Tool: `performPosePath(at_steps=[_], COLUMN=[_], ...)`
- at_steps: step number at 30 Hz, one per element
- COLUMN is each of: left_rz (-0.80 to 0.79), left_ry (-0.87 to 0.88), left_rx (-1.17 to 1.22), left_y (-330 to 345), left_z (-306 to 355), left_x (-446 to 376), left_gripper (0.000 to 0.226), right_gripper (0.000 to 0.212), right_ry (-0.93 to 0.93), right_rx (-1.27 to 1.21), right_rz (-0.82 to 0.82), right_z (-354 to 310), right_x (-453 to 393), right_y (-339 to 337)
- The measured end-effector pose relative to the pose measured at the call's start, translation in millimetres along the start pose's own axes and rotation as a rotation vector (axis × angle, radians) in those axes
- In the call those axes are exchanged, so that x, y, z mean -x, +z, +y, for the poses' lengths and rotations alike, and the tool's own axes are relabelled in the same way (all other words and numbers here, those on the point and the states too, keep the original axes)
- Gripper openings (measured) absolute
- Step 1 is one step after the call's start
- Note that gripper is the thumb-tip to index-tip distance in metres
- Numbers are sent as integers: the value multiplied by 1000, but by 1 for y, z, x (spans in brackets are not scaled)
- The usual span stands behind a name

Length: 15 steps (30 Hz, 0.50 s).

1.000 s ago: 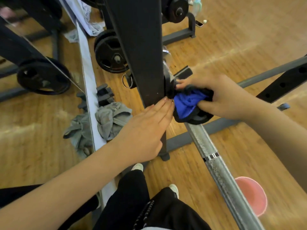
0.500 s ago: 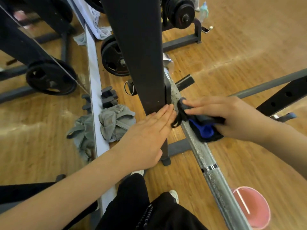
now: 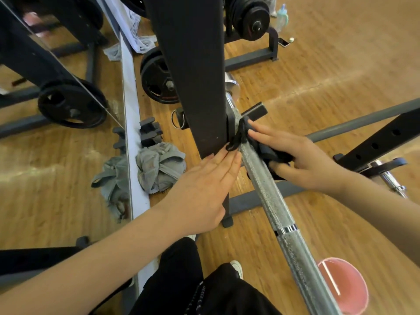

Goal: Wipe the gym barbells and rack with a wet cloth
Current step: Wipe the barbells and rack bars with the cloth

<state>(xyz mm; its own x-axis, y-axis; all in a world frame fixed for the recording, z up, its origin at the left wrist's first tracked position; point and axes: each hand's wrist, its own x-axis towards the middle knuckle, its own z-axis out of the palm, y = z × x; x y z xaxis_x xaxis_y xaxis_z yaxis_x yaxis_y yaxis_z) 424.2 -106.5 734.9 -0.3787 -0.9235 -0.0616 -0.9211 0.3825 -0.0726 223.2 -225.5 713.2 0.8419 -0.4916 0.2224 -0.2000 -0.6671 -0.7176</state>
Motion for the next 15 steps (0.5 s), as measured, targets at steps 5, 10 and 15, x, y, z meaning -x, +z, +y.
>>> performPosePath(at_steps=[5, 10, 15], left_rz=[-2, -4, 10], left_ry=[-1, 8, 19], left_rx=[-8, -21, 0], left_y=[1, 0, 0], left_z=[0, -2, -3], left_x=[-1, -1, 0], left_gripper=[92, 90, 90], right_gripper=[57, 53, 50], right_ry=[-152, -179, -228], right_rx=[165, 271, 287], right_rz=[110, 47, 18], right_z=[7, -3, -15], right_x=[-29, -34, -9], right_y=[-1, -3, -5])
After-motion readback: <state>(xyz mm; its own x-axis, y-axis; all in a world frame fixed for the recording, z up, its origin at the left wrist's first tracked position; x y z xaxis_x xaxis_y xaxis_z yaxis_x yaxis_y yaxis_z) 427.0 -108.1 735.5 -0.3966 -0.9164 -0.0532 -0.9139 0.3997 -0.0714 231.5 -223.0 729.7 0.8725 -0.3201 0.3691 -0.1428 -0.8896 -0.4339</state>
